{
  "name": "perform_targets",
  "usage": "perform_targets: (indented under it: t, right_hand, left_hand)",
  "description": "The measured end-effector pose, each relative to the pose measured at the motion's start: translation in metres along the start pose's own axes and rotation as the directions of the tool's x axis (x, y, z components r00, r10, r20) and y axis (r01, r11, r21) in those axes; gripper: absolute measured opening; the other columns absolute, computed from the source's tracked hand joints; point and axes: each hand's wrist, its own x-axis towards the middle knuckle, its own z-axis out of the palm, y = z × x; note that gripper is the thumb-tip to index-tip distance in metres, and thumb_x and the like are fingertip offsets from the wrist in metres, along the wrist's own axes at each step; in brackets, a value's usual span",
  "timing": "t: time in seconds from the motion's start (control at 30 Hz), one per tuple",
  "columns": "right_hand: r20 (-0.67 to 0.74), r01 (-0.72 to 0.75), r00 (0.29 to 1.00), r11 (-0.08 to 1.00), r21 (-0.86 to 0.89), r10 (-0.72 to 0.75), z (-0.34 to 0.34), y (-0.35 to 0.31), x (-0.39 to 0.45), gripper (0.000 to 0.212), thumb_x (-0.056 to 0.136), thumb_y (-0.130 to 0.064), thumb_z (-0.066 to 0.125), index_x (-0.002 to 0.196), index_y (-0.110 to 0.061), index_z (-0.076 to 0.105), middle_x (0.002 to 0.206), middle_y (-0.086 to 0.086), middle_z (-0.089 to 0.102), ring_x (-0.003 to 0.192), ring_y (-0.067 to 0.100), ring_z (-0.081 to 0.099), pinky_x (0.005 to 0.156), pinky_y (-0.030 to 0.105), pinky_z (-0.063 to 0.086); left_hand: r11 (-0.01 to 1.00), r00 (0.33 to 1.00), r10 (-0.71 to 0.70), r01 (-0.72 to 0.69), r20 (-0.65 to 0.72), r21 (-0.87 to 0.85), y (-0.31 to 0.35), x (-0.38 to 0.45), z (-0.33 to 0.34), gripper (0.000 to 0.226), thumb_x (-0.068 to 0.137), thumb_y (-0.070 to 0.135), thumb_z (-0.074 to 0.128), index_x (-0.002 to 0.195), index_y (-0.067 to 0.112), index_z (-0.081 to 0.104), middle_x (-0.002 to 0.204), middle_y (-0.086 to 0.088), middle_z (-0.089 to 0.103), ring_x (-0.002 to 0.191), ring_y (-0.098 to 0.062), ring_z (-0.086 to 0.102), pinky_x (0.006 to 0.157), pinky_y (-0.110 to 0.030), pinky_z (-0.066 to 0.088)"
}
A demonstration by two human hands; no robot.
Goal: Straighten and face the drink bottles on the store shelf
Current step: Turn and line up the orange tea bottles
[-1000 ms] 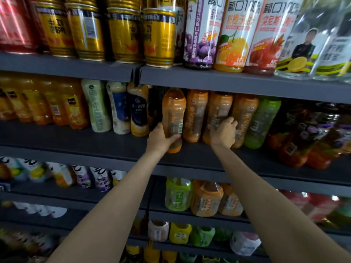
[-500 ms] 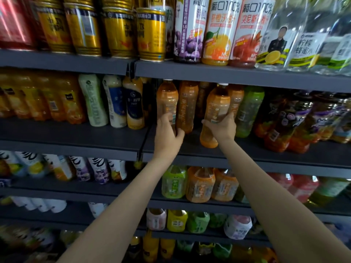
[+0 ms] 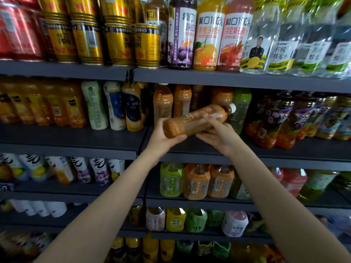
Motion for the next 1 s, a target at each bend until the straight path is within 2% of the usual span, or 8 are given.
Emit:
perform_targets:
  t: [0.1, 0.2, 0.37, 0.47, 0.63, 0.77, 0.9, 1.0]
  right_hand:
    - [-0.026, -0.118, 0.991, 0.959, 0.257, 0.129, 0.005, 0.005, -0.008, 0.057, 0.083, -0.023, 0.071, 0.13, -0.01, 0.041, 0.117, 0.021, 0.056, 0.111, 0.035, 0.056, 0.086, 0.046, 0.053]
    - [-0.054, -0.126, 0.987, 0.93, 0.344, 0.154, 0.01, 0.007, -0.014, 0.035, 0.084, -0.021, 0.07, 0.107, -0.009, 0.047, 0.102, 0.019, 0.058, 0.113, 0.036, 0.056, 0.088, 0.047, 0.049]
    - [-0.046, 0.027, 0.999, 0.972, 0.235, -0.017, 0.009, 0.001, -0.015, 0.069, 0.075, -0.014, 0.075, 0.135, -0.007, 0.041, 0.12, 0.016, 0.06, 0.106, 0.03, 0.061, 0.073, 0.042, 0.058]
    - [-0.006, 0.084, 0.996, 0.988, 0.13, -0.084, 0.01, -0.005, -0.018, 0.065, 0.078, -0.015, 0.073, 0.135, -0.007, 0.044, 0.123, 0.014, 0.062, 0.108, 0.028, 0.063, 0.077, 0.039, 0.058]
    - [0.109, 0.132, 0.984, 0.99, 0.058, -0.137, 0.006, -0.008, -0.029, 0.062, 0.072, -0.017, 0.071, 0.129, -0.006, 0.049, 0.119, 0.012, 0.064, 0.106, 0.025, 0.065, 0.088, 0.039, 0.055]
    - [0.233, 0.133, 0.964, 0.991, -0.016, -0.126, -0.006, 0.0, -0.037, 0.052, 0.077, -0.016, 0.065, 0.127, -0.006, 0.051, 0.115, 0.01, 0.064, 0.107, 0.023, 0.064, 0.085, 0.034, 0.056]
    - [0.21, 0.119, 0.973, 0.988, -0.096, -0.097, -0.007, 0.003, -0.038, 0.044, 0.085, -0.018, 0.063, 0.127, -0.013, 0.05, 0.122, 0.008, 0.063, 0.112, 0.023, 0.061, 0.089, 0.034, 0.054]
    - [0.132, 0.108, 0.987, 0.987, -0.121, -0.092, 0.011, 0.005, -0.039, 0.043, 0.09, -0.024, 0.062, 0.127, -0.01, 0.047, 0.117, 0.009, 0.063, 0.107, 0.023, 0.063, 0.091, 0.036, 0.053]
  left_hand:
    - [0.879, 0.944, 0.321, -0.325, 0.071, 0.35, 0.008, -0.003, -0.003, 0.071, 0.071, 0.013, 0.08, 0.13, 0.018, 0.04, 0.128, -0.001, 0.042, 0.116, -0.012, 0.04, 0.097, -0.028, 0.035]
    - [0.775, 0.896, 0.411, -0.441, 0.168, 0.453, 0.014, -0.01, -0.005, 0.073, 0.07, 0.012, 0.08, 0.131, 0.019, 0.04, 0.129, -0.002, 0.039, 0.117, -0.01, 0.037, 0.099, -0.028, 0.032]
    - [0.997, 0.973, -0.013, -0.006, 0.231, 0.079, 0.021, -0.021, -0.014, 0.062, 0.076, 0.025, 0.075, 0.127, 0.029, 0.041, 0.126, 0.001, 0.05, 0.112, -0.013, 0.052, 0.093, -0.03, 0.048]
    - [0.972, 0.942, -0.183, 0.216, 0.282, -0.092, 0.023, -0.022, -0.014, 0.075, 0.065, 0.032, 0.075, 0.132, 0.018, 0.044, 0.126, -0.004, 0.056, 0.109, -0.016, 0.06, 0.092, -0.034, 0.052]
    - [0.982, 0.914, -0.179, 0.186, 0.363, 0.016, 0.029, -0.023, -0.015, 0.056, 0.079, 0.027, 0.069, 0.13, 0.017, 0.047, 0.122, -0.001, 0.059, 0.106, -0.011, 0.061, 0.085, -0.023, 0.053]
    - [0.953, 0.884, -0.188, 0.058, 0.428, 0.299, 0.025, -0.027, -0.02, 0.085, 0.066, 0.037, 0.081, 0.137, 0.02, 0.038, 0.128, 0.003, 0.054, 0.112, -0.009, 0.054, 0.095, -0.023, 0.045]
    - [0.861, 0.978, 0.062, -0.154, 0.2, 0.485, 0.008, -0.033, -0.011, 0.083, 0.064, 0.029, 0.085, 0.133, 0.02, 0.039, 0.126, 0.002, 0.047, 0.112, -0.011, 0.047, 0.089, -0.023, 0.038]
    - [0.77, 0.957, 0.29, -0.237, 0.006, 0.593, 0.003, -0.034, -0.008, 0.08, 0.065, 0.022, 0.084, 0.133, 0.016, 0.042, 0.125, -0.005, 0.041, 0.116, -0.021, 0.042, 0.093, -0.031, 0.037]
